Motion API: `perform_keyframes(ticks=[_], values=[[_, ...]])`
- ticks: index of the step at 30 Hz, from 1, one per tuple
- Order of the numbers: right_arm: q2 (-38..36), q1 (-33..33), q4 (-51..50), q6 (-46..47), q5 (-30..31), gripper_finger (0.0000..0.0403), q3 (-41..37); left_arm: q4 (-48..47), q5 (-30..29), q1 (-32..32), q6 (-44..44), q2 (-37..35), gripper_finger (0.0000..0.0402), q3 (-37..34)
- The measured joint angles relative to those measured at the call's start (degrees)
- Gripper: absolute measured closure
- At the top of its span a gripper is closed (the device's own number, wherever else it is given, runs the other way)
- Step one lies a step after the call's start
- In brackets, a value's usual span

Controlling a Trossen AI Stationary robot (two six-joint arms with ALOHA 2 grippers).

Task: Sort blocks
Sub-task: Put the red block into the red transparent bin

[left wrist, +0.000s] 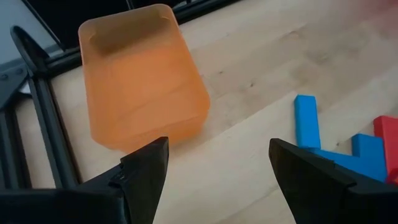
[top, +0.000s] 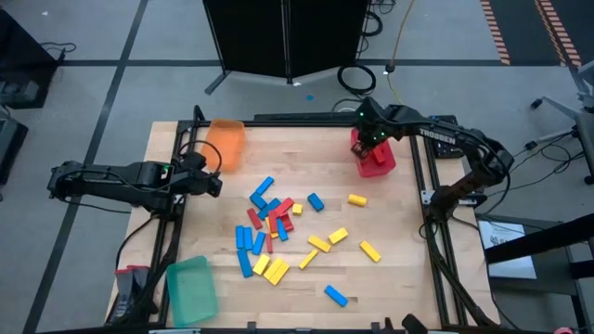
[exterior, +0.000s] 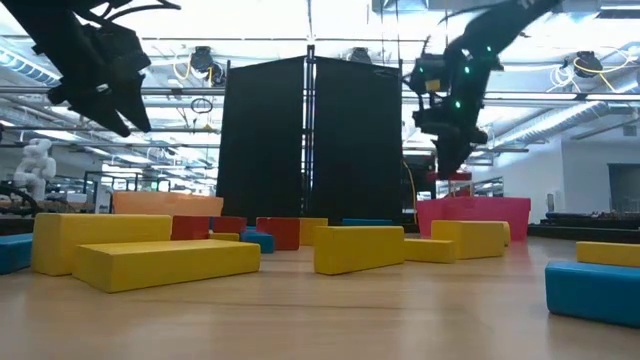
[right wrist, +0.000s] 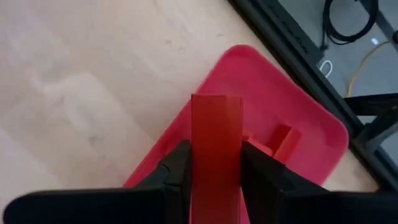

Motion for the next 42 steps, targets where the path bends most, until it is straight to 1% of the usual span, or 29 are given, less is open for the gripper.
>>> perform_keyframes(ticks=[3, 6, 12, 14, 18, 20, 24, 26, 31, 34, 35, 36, 38, 40, 42], values=[[0.2, -2.6, 2.5, 1.1, -0.3, 0.0318, -2.4, 0.0, 0.0, 0.0, -1.0, 0.0, 0.0117, 0.0], [0.3, -4.6, 4.9, 2.0, -2.0, 0.0318, -4.3, 0.0, -0.2, 0.0, -1.1, 0.0, 0.0117, 0.0], [0.3, -5.2, 6.2, 2.7, -2.8, 0.0317, -6.0, -0.1, -0.3, 0.0, -1.5, 0.0, 0.0117, 0.0], [0.3, -5.2, 6.3, 2.7, -2.8, 0.0291, -6.1, -0.2, -0.4, 0.0, -2.1, 0.0, 0.0117, 0.0], [0.3, -5.2, 6.1, 2.7, -2.8, 0.0213, -6.1, -0.2, -0.5, 0.0, -2.5, 0.0, 0.0117, 0.0], [0.3, -5.2, 6.1, 3.0, -2.9, 0.0181, -6.1, -0.2, -0.5, 0.0, -2.5, 0.0, 0.0117, 0.0], [0.3, -5.1, 5.0, 4.3, -3.5, 0.0142, -5.7, -0.2, -0.4, 0.0, -2.5, 0.0, 0.0117, 0.0], [0.3, -5.1, 3.2, 3.5, -7.2, 0.0133, -3.8, -0.2, -0.3, 0.0, -2.5, 0.0, 0.0117, 0.0], [0.2, -4.6, -0.6, 1.5, -24.4, 0.0135, 6.4, -0.2, -0.1, 0.0, -2.5, 0.0, 0.0117, 0.0], [0.1, -1.7, -0.3, 3.4, -33.6, 0.0145, 13.7, -0.2, -0.4, 0.0, -2.5, 0.0, 0.0117, 0.0], [0.1, 0.1, 0.4, 3.8, -35.2, 0.0147, 15.8, -0.2, -0.6, 0.0, -2.5, 0.0, 0.0117, 0.0], [0.2, 2.5, 1.1, 4.1, -35.7, 0.0148, 17.7, -0.1, -0.8, 0.0, -2.5, 0.0, 0.0117, 0.0], [0.6, 7.7, 3.4, 4.0, -35.0, 0.0148, 20.1, -0.1, -1.1, 0.0, -2.5, 0.0, 0.0117, 0.0], [1.3, 13.3, 6.6, 3.2, -32.1, 0.0146, 20.9, -0.1, -1.3, 0.0, -2.5, 0.0, 0.0117, 0.0], [1.9, 18.2, 9.1, 1.4, -28.0, 0.0145, 20.9, -0.1, -1.4, 0.0, -2.5, 0.0, 0.0117, 0.0]])
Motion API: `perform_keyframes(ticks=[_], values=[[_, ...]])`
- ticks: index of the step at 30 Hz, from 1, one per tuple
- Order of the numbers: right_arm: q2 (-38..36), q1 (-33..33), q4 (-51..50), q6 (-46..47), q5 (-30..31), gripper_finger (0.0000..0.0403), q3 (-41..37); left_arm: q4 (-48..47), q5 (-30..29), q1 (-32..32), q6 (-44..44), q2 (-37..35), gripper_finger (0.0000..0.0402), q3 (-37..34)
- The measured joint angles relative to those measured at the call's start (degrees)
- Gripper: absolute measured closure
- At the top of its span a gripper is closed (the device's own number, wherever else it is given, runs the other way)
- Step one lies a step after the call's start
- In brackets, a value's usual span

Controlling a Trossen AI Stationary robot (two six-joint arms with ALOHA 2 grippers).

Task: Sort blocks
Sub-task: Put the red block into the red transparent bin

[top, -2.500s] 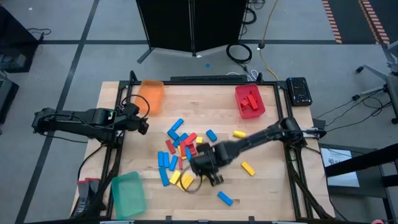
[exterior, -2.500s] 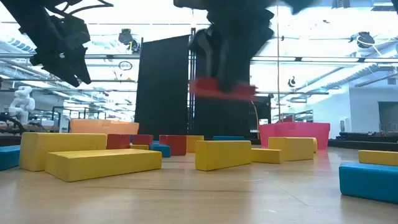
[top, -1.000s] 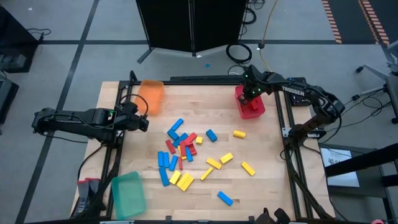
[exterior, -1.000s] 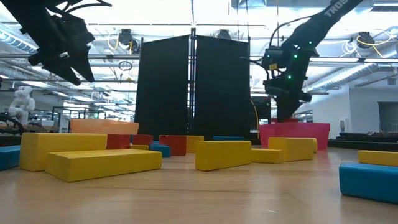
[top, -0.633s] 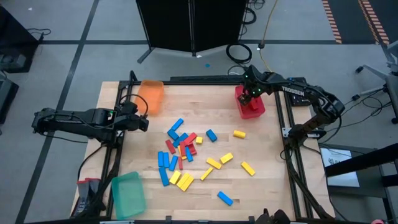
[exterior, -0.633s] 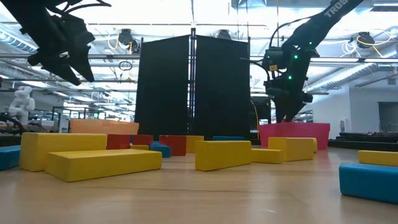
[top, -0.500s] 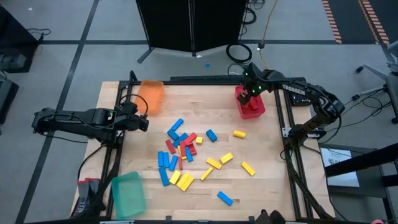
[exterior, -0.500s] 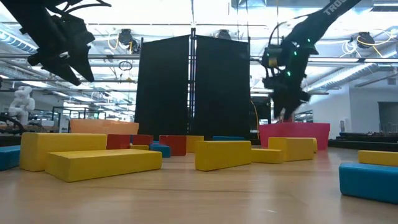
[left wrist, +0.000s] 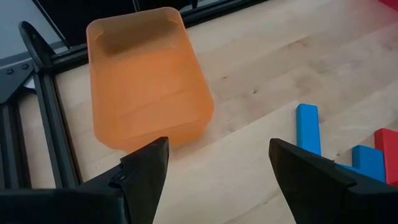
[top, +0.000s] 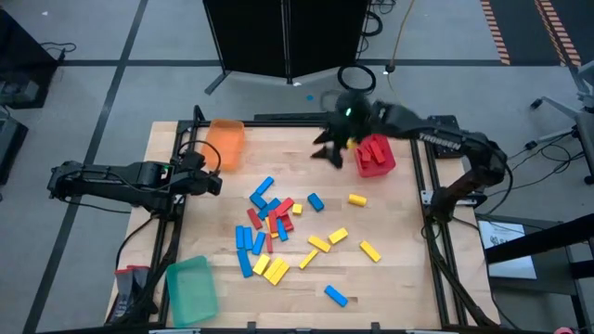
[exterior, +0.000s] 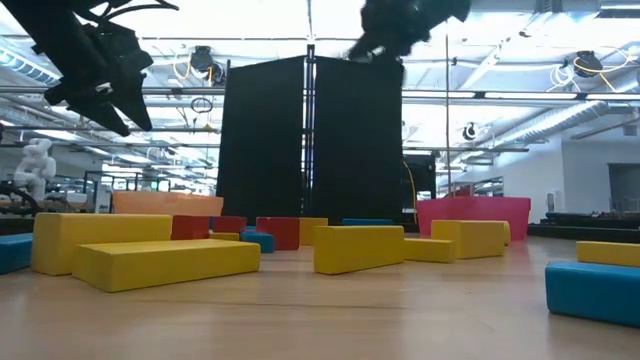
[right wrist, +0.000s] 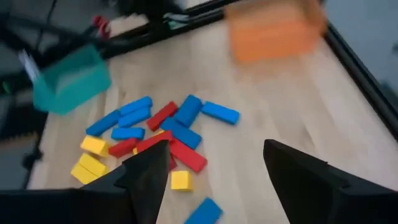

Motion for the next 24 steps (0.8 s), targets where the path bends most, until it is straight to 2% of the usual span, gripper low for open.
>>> perform_keyframes(ticks=[5, 10, 14, 24], values=[[3.9, 9.9, 0.2, -5.2, 7.0, 0.0149, 0.0, 0.0, 0.0, 0.0, 0.0, 0.0, 0.0117, 0.0], [10.8, 16.4, 1.0, -5.0, 7.6, 0.0153, 0.0, 0.0, 0.1, 0.0, 0.0, 0.0, 0.0117, 0.0], [15.7, 19.3, 4.3, -3.4, 7.6, 0.0153, 0.0, 0.0, 0.1, 0.0, 0.0, 0.0, 0.0117, 0.0], [22.7, 23.9, 10.8, -2.7, 10.4, 0.0154, 0.0, 0.0, 0.4, 0.0, 0.0, 0.0, 0.0117, 0.0]])
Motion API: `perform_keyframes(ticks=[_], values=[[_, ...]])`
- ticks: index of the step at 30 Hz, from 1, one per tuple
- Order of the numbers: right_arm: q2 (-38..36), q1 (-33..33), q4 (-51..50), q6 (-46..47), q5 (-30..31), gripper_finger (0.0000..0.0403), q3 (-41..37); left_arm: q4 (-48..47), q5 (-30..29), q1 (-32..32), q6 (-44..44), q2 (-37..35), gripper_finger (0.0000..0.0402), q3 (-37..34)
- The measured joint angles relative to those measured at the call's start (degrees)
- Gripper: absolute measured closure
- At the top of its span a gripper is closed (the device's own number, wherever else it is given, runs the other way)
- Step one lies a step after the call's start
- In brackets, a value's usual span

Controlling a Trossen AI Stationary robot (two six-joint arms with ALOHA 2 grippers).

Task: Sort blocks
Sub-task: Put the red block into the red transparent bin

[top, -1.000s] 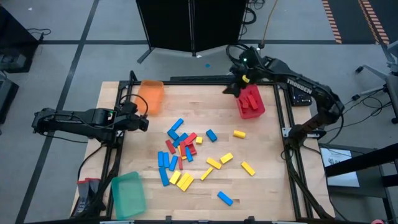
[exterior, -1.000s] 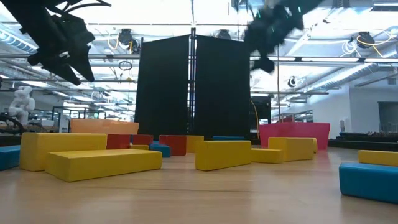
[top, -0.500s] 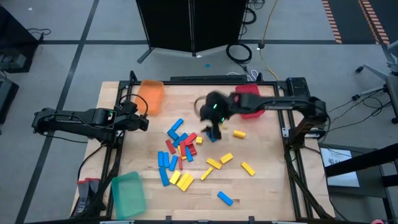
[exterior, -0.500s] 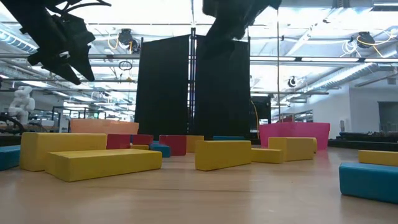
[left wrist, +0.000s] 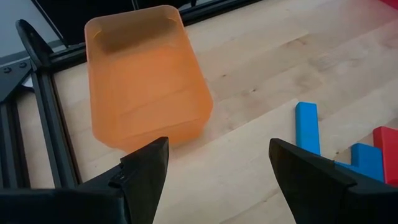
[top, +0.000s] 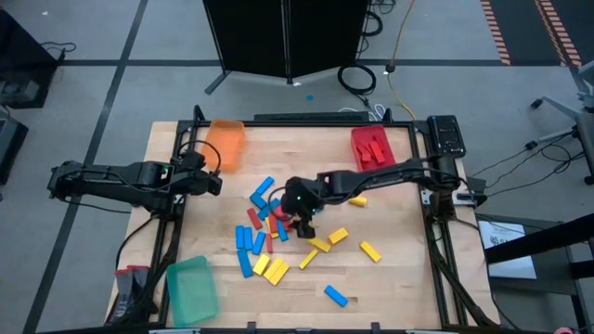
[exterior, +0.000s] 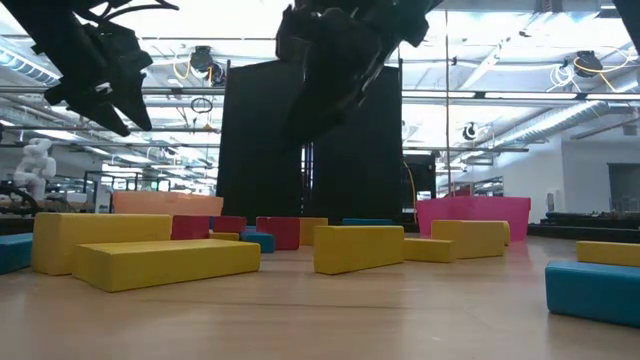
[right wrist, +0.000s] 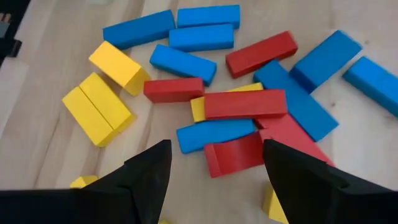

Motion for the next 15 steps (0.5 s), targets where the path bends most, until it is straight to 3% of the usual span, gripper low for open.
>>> perform_keyframes(ticks=[15], values=[[3.9, 3.1, 4.2, 0.6, 1.9, 0.0154, 0.0, -0.2, 0.1, 0.0, 0.1, 0.0, 0.0117, 0.0]])
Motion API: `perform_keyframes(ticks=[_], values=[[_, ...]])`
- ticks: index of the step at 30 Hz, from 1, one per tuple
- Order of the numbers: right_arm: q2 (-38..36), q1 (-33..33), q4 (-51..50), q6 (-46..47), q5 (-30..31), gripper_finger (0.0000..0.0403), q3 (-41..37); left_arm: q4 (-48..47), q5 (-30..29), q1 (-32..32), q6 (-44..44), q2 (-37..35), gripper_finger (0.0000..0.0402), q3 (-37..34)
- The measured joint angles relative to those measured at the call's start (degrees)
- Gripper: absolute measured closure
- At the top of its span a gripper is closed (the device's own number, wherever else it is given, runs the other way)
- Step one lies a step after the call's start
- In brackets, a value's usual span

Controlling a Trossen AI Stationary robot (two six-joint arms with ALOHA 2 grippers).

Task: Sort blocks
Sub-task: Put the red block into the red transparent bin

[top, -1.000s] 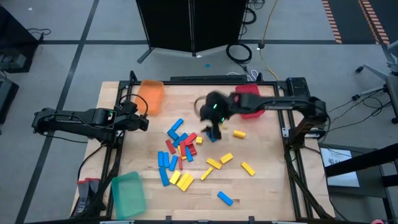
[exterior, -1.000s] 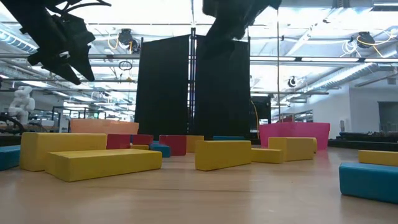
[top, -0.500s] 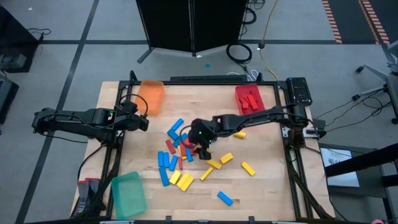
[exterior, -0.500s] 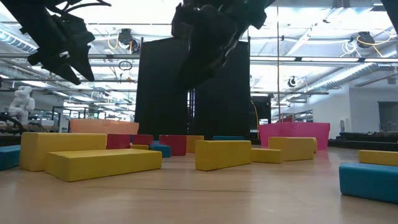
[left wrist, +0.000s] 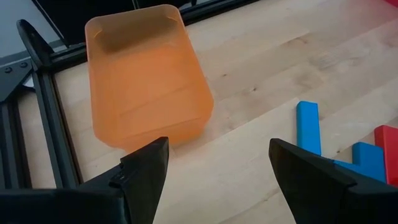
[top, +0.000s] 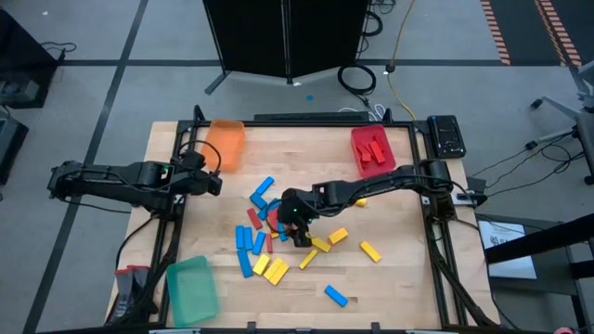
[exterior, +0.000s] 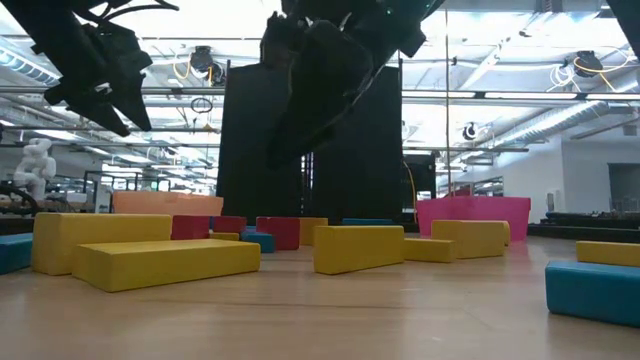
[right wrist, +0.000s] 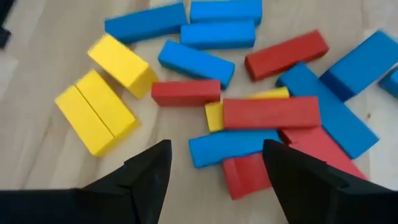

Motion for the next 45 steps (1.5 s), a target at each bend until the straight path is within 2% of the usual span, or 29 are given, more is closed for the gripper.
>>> perform_keyframes(ticks=[13, 20, 24, 30, 32, 37, 45], values=[[6.0, 0.0, 0.7, 1.1, 0.3, 0.0154, 0.0, -0.4, 0.3, 0.0, 0.1, 0.0, 0.0117, 0.0], [7.4, 0.0, 0.4, 2.2, 2.4, 0.016, 0.0, -1.2, 0.3, 0.0, 0.3, 0.0, 0.0117, 0.0], [7.4, 0.0, -0.3, 3.0, 5.7, 0.0211, 0.0, -1.7, 0.3, 0.0, 0.3, 0.0, 0.0117, 0.0], [7.1, -0.1, -1.4, 4.0, 6.7, 0.0352, 0.1, -1.7, 0.3, 0.0, 0.3, 0.0, 0.0117, 0.0], [6.5, -0.1, -2.2, 4.5, 6.4, 0.0383, 0.2, -1.7, 0.3, 0.0, 0.3, 0.0, 0.0117, 0.0], [4.2, -0.2, -3.9, 6.5, 6.6, 0.0384, -0.1, -1.8, 0.3, 0.0, 0.4, 0.0, 0.0117, 0.0], [-3.9, -1.9, -10.7, 5.2, 11.6, 0.0386, 4.2, -1.7, 0.0, 0.0, 0.3, 0.0, 0.0117, 0.0]])
